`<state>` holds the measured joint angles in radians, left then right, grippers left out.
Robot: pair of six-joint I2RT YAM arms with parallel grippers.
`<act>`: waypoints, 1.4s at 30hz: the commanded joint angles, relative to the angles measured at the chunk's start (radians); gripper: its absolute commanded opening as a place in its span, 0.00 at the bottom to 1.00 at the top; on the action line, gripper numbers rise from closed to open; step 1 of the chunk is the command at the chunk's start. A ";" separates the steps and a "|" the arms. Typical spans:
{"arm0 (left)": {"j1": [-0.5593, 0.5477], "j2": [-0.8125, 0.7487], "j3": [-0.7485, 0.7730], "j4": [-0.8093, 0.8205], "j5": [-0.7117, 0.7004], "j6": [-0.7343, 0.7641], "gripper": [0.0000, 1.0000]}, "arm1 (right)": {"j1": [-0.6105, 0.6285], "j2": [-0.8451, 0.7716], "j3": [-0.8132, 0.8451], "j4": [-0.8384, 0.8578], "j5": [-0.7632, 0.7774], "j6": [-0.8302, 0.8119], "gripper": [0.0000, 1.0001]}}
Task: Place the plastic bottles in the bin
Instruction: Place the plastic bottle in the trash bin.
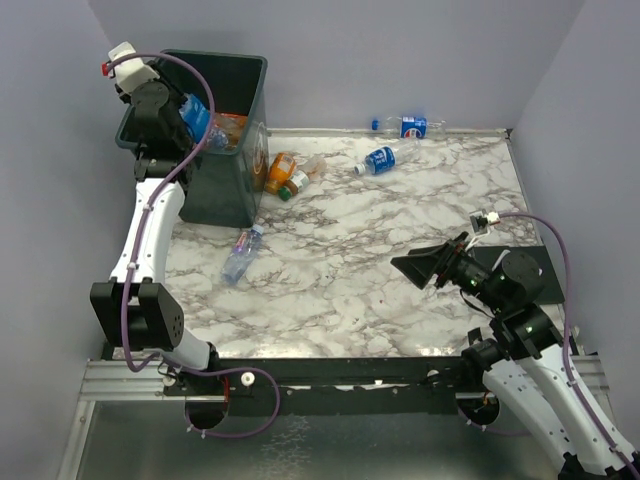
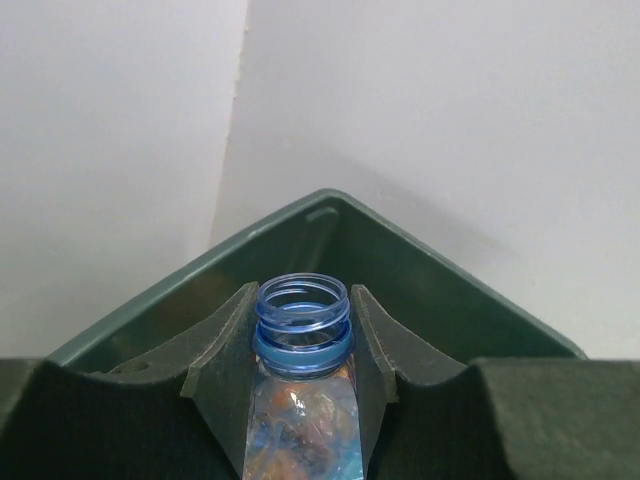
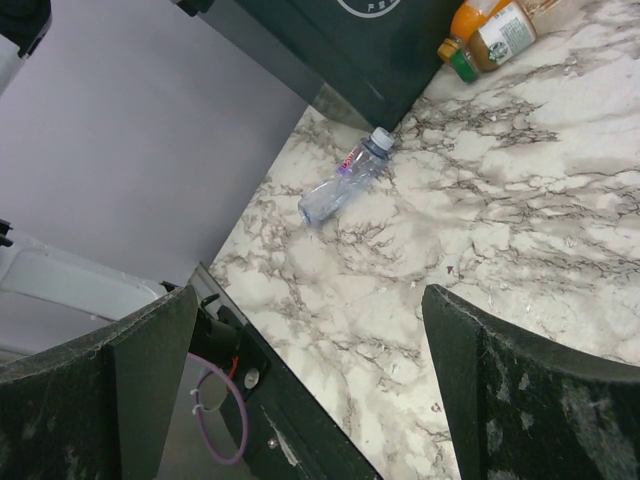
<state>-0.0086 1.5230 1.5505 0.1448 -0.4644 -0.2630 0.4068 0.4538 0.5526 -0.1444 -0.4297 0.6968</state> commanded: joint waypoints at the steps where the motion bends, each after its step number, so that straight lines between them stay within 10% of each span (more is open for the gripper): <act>1: -0.005 -0.070 -0.016 0.131 -0.108 0.008 0.00 | 0.008 0.007 0.015 0.001 0.023 -0.020 0.97; 13: -0.006 0.025 -0.007 0.421 -0.348 0.146 0.00 | 0.009 0.002 -0.005 -0.009 0.014 -0.019 0.97; 21: -0.096 0.105 -0.186 0.953 -0.183 0.640 0.00 | 0.016 -0.005 -0.020 -0.029 0.020 -0.027 0.97; 26: -0.182 0.140 -0.162 0.938 -0.245 0.985 0.00 | 0.017 0.008 -0.041 0.017 0.008 -0.010 0.97; 30: -0.185 0.161 -0.126 0.725 -0.330 0.948 0.00 | 0.017 0.006 -0.044 0.020 0.001 -0.009 0.97; 32: -0.195 0.174 -0.110 0.607 -0.367 0.896 0.15 | 0.017 0.004 -0.041 0.012 -0.001 -0.010 0.97; 36: -0.205 0.173 -0.015 0.293 -0.379 0.685 0.77 | 0.015 0.001 -0.031 -0.006 -0.002 -0.010 0.97; 39: -0.207 0.166 0.087 0.118 -0.344 0.581 0.98 | 0.016 0.002 -0.027 -0.013 -0.001 -0.012 0.97; 42: -0.217 0.155 0.197 0.012 -0.315 0.533 0.99 | 0.016 0.005 -0.022 -0.011 0.002 -0.014 0.97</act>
<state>-0.2119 1.7004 1.6035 0.4171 -0.7956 0.4099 0.4179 0.4591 0.5144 -0.1524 -0.4301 0.6838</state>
